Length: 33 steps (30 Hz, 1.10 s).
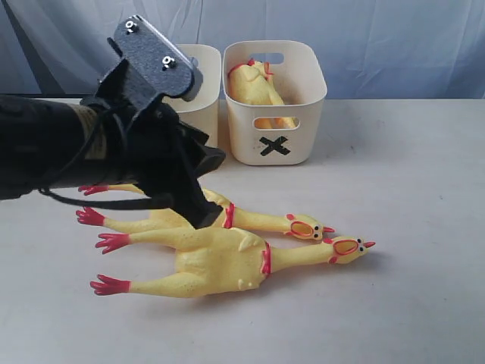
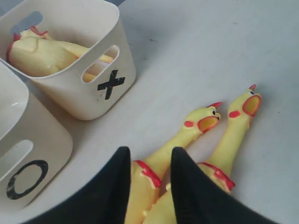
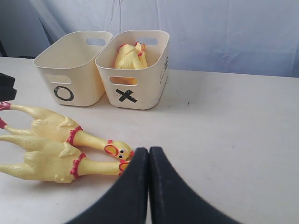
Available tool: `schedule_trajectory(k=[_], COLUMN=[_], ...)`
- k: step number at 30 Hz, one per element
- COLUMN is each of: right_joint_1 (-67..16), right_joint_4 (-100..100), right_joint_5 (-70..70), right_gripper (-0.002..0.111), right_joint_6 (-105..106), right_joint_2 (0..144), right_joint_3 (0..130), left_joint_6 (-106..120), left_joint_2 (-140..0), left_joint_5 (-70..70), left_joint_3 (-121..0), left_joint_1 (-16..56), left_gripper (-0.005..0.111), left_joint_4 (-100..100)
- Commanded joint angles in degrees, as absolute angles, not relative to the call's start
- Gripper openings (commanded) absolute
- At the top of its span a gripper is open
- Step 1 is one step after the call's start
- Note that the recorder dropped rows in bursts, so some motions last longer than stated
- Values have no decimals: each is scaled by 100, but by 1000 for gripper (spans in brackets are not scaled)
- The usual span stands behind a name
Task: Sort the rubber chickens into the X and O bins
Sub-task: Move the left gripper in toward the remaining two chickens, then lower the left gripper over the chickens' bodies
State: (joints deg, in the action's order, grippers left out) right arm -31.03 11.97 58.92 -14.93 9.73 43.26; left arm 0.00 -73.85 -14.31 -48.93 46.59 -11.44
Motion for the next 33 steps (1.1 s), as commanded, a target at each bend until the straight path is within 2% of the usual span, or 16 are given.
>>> schedule_trajectory(k=[1, 10, 15, 22, 27, 33], right_joint_1=[-3082, -3082, -3082, -3082, -3082, -3082], right_joint_4=[1212, 1212, 1212, 1212, 1212, 1212], right_joint_5=[5895, 5895, 5895, 5895, 5895, 5895], right_gripper=[0, 0, 0, 0, 0, 0], right_joint_6=[-1463, -1463, -1463, -1463, -1463, -1463], right_joint_2=[948, 948, 948, 948, 948, 948], right_joint_3=[4304, 4304, 4304, 4304, 4304, 4304], left_joint_6=[1279, 3697, 4206, 5144, 5741, 5786], left_joint_2=[-7698, -8159, -8353, -8444, -8533, -8563], left_joint_5=[-1986, -2581, -3157, -3168, -3826, -3723], left_joint_3=[-5275, -5613, -5730, -5730, -5765, -5765], left_joint_1=[4704, 4704, 4690, 4690, 4690, 4690], left_gripper=[25, 24, 24, 24, 24, 24], left_joint_4=[130, 1966, 2157, 3162, 3685, 3737])
